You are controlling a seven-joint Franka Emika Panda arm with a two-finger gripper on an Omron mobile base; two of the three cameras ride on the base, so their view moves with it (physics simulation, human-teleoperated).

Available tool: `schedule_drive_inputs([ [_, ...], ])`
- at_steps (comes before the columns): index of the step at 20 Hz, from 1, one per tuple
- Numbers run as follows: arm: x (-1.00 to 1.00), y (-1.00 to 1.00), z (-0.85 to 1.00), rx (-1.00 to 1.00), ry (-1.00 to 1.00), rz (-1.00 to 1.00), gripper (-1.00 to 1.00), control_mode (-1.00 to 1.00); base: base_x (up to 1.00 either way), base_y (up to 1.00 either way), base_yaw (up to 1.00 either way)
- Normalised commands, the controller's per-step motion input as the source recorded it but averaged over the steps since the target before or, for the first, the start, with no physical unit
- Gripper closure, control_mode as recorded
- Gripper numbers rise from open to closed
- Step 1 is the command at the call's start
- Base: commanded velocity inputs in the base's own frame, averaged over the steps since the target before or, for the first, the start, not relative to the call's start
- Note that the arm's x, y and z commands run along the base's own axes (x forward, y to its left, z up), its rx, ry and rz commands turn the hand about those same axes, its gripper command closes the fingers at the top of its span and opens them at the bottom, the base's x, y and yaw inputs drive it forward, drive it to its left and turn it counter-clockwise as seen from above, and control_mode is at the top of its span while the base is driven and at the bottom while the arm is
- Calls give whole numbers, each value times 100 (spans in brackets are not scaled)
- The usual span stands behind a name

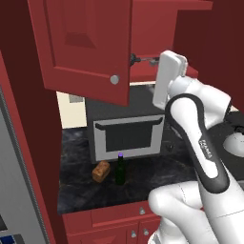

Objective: Pick the pan from the cabinet and place it on the stove. Then turn on the stove burner for the pan.

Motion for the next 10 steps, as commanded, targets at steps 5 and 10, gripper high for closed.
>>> schedule_drive_inputs([
  [5,39,20,-12,1,7,13,-100,-100,0,0,0],
  [10,27,31,-20,1,2,13,-100,-100,0,0,0],
])
